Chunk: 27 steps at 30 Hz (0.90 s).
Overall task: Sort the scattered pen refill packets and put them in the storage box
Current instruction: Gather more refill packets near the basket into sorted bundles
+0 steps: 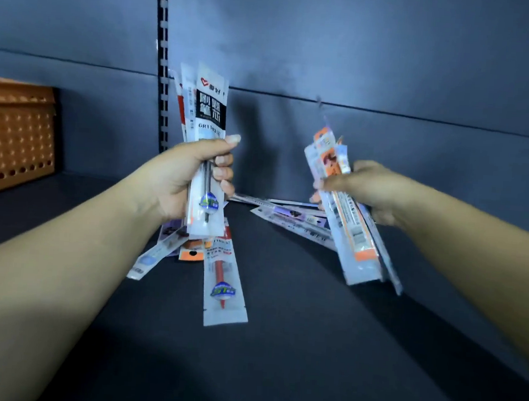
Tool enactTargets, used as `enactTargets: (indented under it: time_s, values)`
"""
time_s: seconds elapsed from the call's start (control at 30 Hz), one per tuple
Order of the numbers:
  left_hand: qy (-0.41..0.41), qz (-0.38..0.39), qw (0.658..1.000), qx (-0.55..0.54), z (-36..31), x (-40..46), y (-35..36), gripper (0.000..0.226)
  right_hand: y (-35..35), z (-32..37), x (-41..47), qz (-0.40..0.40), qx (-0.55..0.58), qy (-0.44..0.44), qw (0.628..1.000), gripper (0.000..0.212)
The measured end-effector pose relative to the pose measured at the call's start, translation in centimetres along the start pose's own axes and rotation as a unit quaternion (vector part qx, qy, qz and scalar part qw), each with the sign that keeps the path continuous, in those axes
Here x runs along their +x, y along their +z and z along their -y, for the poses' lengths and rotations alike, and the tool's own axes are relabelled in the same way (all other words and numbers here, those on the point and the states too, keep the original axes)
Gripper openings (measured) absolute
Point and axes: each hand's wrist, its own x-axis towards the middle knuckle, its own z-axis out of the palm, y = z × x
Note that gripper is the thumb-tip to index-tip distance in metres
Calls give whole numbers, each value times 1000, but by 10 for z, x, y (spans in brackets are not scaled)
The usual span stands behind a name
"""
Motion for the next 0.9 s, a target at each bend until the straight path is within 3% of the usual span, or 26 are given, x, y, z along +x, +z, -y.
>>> enactTargets:
  time_s: [0.07, 0.2, 0.33, 0.47, 0.63, 0.73, 0.9]
  values:
    - [1, 11, 1000, 8, 5, 1, 4, 22, -10, 4, -6, -59, 105, -92, 988, 11]
    - [16, 36, 999, 11, 7, 2, 4, 27, -19, 3, -10, -137, 109, -160, 972, 15]
    - [30, 50, 998, 3, 5, -1, 1, 49, -19, -16, -16, -101, 160, -160, 969, 20]
    - [19, 42, 999, 16, 9, -3, 3, 48, -18, -24, -16, -84, 192, -173, 962, 23]
    - [52, -21, 996, 70, 26, -6, 28, 12, -9, -22, -9, -100, 255, -130, 953, 12]
    - [86, -88, 992, 39, 39, -6, 48, 7, 3, -17, -10, -120, 286, -137, 941, 18]
    - [91, -154, 984, 21, 40, 0, 44, 15, 1, -3, -19, -118, 247, -229, 934, 17]
